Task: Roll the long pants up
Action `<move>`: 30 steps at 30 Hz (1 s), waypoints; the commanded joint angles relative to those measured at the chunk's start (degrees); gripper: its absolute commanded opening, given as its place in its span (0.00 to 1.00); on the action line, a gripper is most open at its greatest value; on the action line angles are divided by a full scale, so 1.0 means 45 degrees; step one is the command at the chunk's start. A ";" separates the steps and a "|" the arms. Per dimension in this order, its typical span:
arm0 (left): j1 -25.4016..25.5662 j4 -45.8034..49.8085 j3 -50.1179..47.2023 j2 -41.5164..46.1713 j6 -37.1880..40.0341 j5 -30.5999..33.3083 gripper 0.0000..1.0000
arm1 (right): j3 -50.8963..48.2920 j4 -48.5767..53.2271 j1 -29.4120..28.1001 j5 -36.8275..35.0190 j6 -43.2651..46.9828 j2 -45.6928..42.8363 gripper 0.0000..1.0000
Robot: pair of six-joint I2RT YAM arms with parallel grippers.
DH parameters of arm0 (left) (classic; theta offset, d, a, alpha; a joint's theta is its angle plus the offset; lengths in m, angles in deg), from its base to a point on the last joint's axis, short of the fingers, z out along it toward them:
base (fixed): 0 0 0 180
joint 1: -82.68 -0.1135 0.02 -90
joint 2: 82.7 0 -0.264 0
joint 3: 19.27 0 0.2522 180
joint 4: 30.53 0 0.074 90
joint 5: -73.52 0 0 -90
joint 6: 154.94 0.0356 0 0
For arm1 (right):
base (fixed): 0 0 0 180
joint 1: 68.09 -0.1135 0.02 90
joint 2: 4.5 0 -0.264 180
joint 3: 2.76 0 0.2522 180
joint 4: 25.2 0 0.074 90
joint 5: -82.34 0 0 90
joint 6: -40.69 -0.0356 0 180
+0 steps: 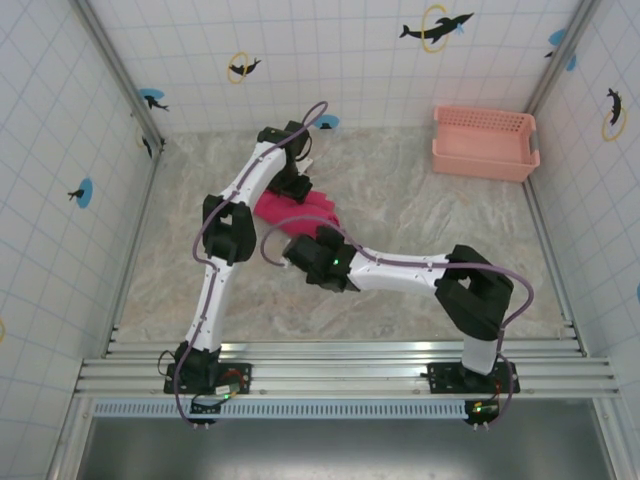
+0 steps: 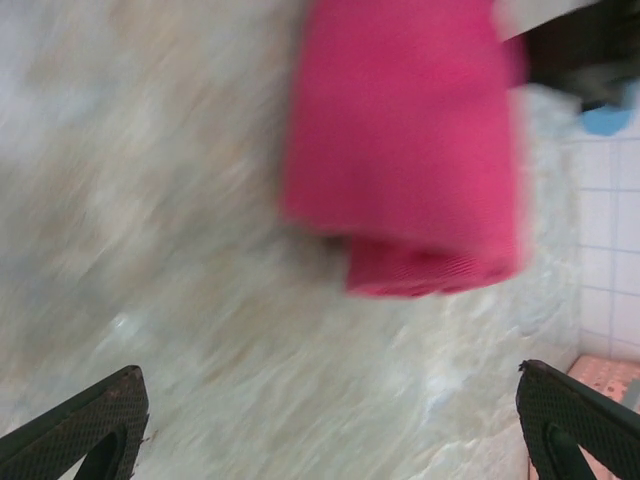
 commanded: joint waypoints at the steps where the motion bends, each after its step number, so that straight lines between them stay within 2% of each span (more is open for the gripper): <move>1: 0.0125 0.0590 -0.0707 -0.1660 0.0323 -0.1379 0.74 | -0.0342 -0.0824 -0.0634 -0.0743 0.0794 0.0953 0.98; 8: 0.0061 0.0907 -0.0688 -0.1672 0.0552 -0.1575 0.74 | -0.0184 -0.2780 -0.1332 -0.2032 0.1626 0.2059 0.98; 13: 0.0057 0.1160 -0.0602 -0.1767 0.0893 -0.1590 0.74 | 0.0647 -0.3651 -0.1090 -0.2624 0.2528 0.3491 0.98; 24: 0.0032 0.1767 -0.0609 -0.1690 0.1400 -0.1439 0.74 | 0.4371 -0.1631 0.0710 -0.2532 0.1424 0.6529 0.98; 30: 0.0036 0.2064 -0.0640 -0.1670 0.1677 -0.1395 0.74 | 0.5883 -0.0465 0.1547 -0.1977 0.1164 0.7446 0.99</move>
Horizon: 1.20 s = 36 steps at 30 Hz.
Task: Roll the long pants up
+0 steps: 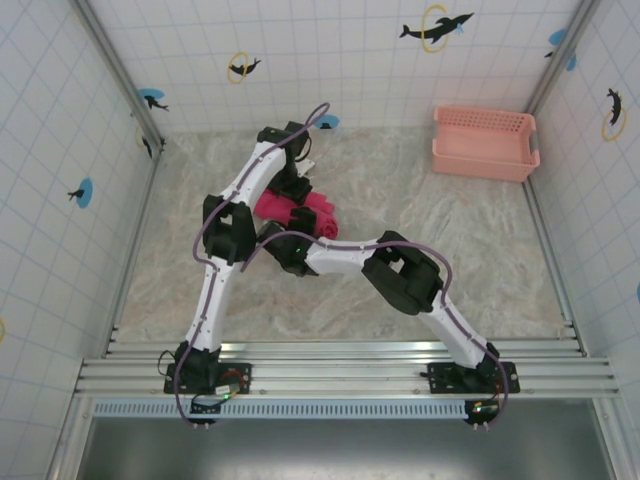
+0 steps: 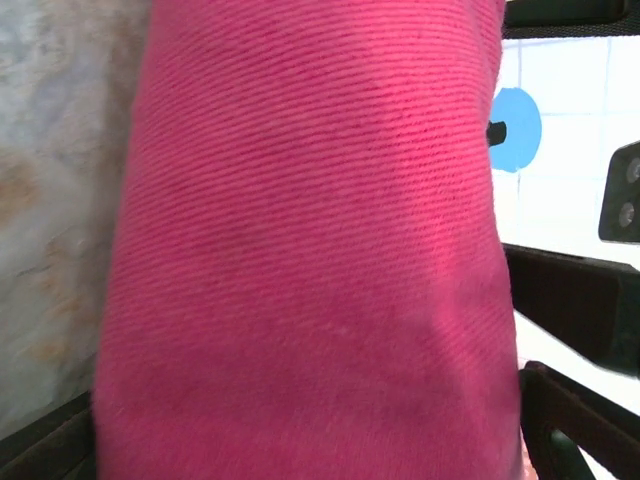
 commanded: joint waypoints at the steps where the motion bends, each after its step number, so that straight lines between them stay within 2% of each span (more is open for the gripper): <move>1: 0.0042 0.1786 -0.0753 -0.1602 0.0629 -0.1235 0.74 | 0.0351 0.2209 0.0568 0.1311 -0.0385 0.1257 0.96; 3: 0.0061 0.1894 -0.0768 -0.1575 0.0693 -0.1166 0.74 | 0.0636 0.2721 0.0803 0.1793 -0.0453 0.1272 0.83; 5: 0.0061 0.1963 -0.0841 -0.1496 0.0798 -0.1196 0.74 | 0.0962 0.3326 0.1097 0.2358 -0.0664 0.1275 0.66; 8: 0.0030 0.2033 -0.0990 -0.1293 0.0925 -0.1206 0.74 | 0.1250 0.4136 0.1546 0.3519 -0.0992 0.1159 0.47; 13: -0.0184 0.2079 -0.1120 -0.0597 0.0995 -0.1810 0.75 | 0.1609 0.5683 0.2458 0.6844 -0.1757 0.0696 0.31; 17: -0.0787 0.1831 -0.1040 0.0460 0.0587 -0.1983 0.76 | 0.2401 0.7452 0.3405 1.0946 -0.2898 0.0333 0.24; 20: -0.1559 0.1334 -0.0718 0.1467 -0.0134 -0.2118 0.78 | 0.2912 0.8191 0.4400 1.4273 -0.4209 0.0198 0.23; 21: -0.1830 0.1101 -0.0665 0.1806 -0.0395 -0.2191 0.92 | 0.2871 0.8163 0.4706 1.5510 -0.4568 0.0073 0.23; 22: -0.2144 0.0831 -0.0629 0.2242 -0.0537 -0.2299 0.97 | 0.2789 0.7973 0.5070 1.6373 -0.5205 -0.0070 0.23; 24: -0.2682 0.0353 -0.0693 0.3246 -0.1156 -0.2576 0.97 | 0.2287 0.7080 0.5736 1.7753 -0.6332 -0.0349 0.23; 28: -0.3268 -0.0510 -0.1338 0.4623 -0.1673 -0.2897 0.97 | 0.1570 0.5646 0.6720 1.8251 -0.7886 -0.1920 0.24; 33: -0.3528 -0.1682 -0.2817 0.6156 -0.1776 -0.1370 0.97 | 0.1930 0.6399 0.7280 1.7787 -0.7765 -0.2830 0.25; 36: -0.4090 -0.2424 -0.3300 0.6704 -0.2171 -0.1836 0.97 | 0.1840 0.6683 0.7567 1.7426 -0.7820 -0.3492 0.25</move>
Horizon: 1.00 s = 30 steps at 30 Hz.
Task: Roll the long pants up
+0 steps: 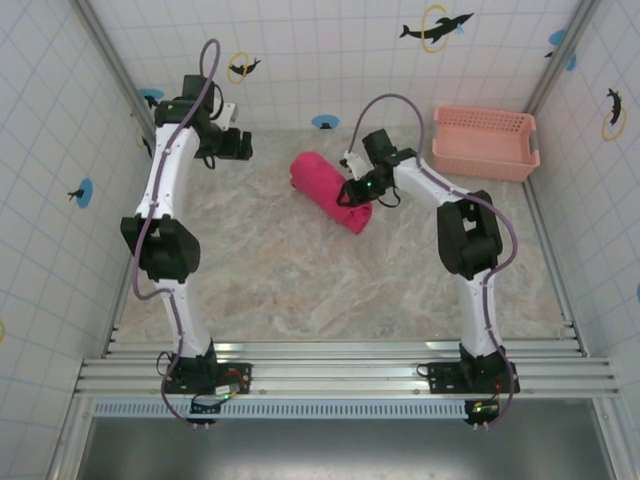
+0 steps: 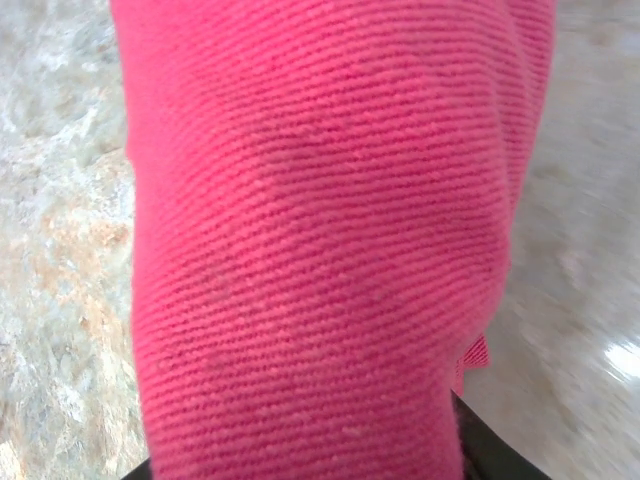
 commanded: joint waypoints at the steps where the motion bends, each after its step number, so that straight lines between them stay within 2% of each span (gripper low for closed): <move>1: -0.0394 -0.0857 -0.0614 0.0229 -0.0663 -0.0316 0.97 | -0.0018 0.0458 -0.0078 0.0132 -0.0549 -0.1780 0.25; 6: -0.0471 -0.1404 -0.1923 0.0455 -0.0941 -0.1862 0.97 | -0.0188 -0.0225 0.0638 -0.0698 -0.1507 -0.3055 0.25; 10: -0.0455 -0.3598 -0.5258 0.1509 -0.1643 -0.3348 0.97 | -0.0771 -0.1573 0.1681 -0.1066 -0.2675 -0.4306 0.25; 14: -0.0402 -0.4531 -0.7397 0.2135 -0.1764 -0.3857 0.97 | -0.1475 -0.2861 0.3015 -0.1783 -0.3847 -0.5479 0.26; 17: -0.0332 -0.4608 -0.8149 0.2409 -0.1620 -0.3949 0.97 | -0.2083 -0.3701 0.4044 -0.2660 -0.4592 -0.6284 0.26; 22: -0.0046 -0.4615 -0.8828 0.2814 -0.1422 -0.4127 0.97 | -0.2291 -0.4141 0.5288 -0.4171 -0.4612 -0.7134 0.27; 30: 0.0595 -0.4087 -0.9059 0.2911 -0.1213 -0.4210 0.97 | -0.1178 -0.3999 0.5825 -0.5782 -0.3955 -0.6262 0.29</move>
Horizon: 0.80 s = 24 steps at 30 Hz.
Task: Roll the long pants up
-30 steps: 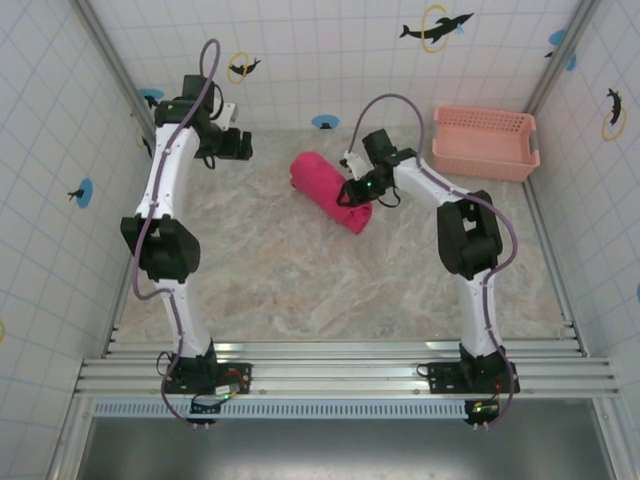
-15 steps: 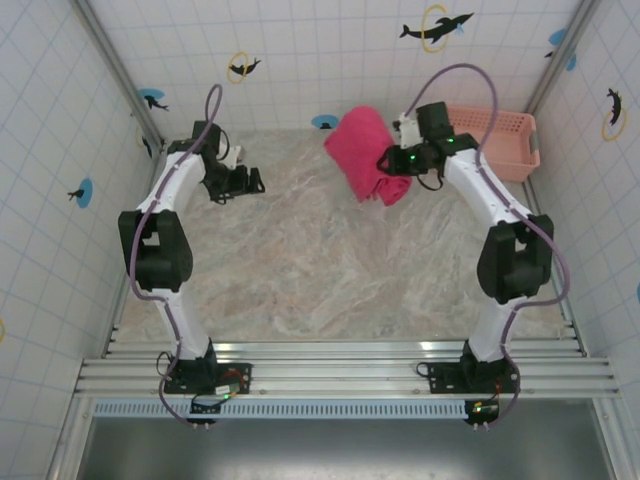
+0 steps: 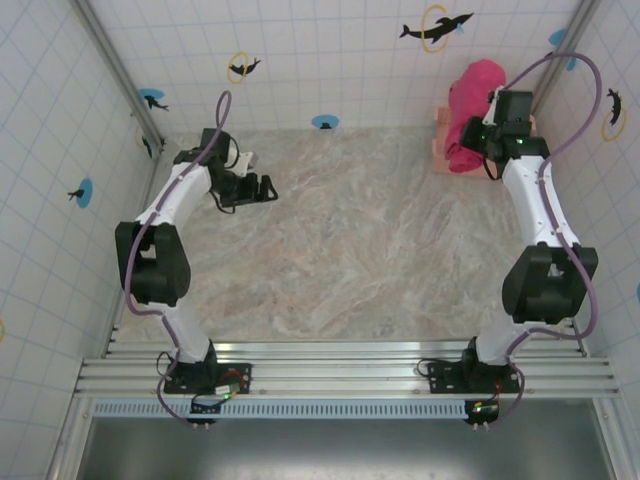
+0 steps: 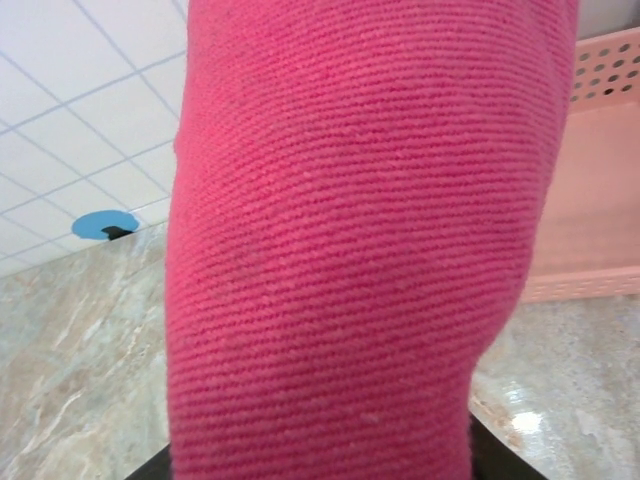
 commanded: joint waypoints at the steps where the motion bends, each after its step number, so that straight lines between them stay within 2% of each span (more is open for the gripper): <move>1: 0.0231 0.0269 -0.0234 0.0278 0.0199 -0.0438 0.97 | 0.1287 -0.1791 0.0013 -0.0831 0.0429 0.0292 0.29; 11: 0.0484 0.1170 0.0306 -0.0088 0.0436 -0.0182 0.97 | 0.1520 -0.3324 0.0208 -0.2336 -0.0202 0.1928 0.30; 16: 0.0497 0.1668 0.0977 -0.0603 0.0568 -0.0053 0.97 | 0.2273 -0.3822 0.0211 -0.2778 -0.0214 0.3369 0.33; 24: 0.0516 0.2043 0.1743 -0.1160 0.0552 -0.0412 0.97 | 0.5156 -0.3282 0.0219 -0.2742 -0.0571 0.6754 0.33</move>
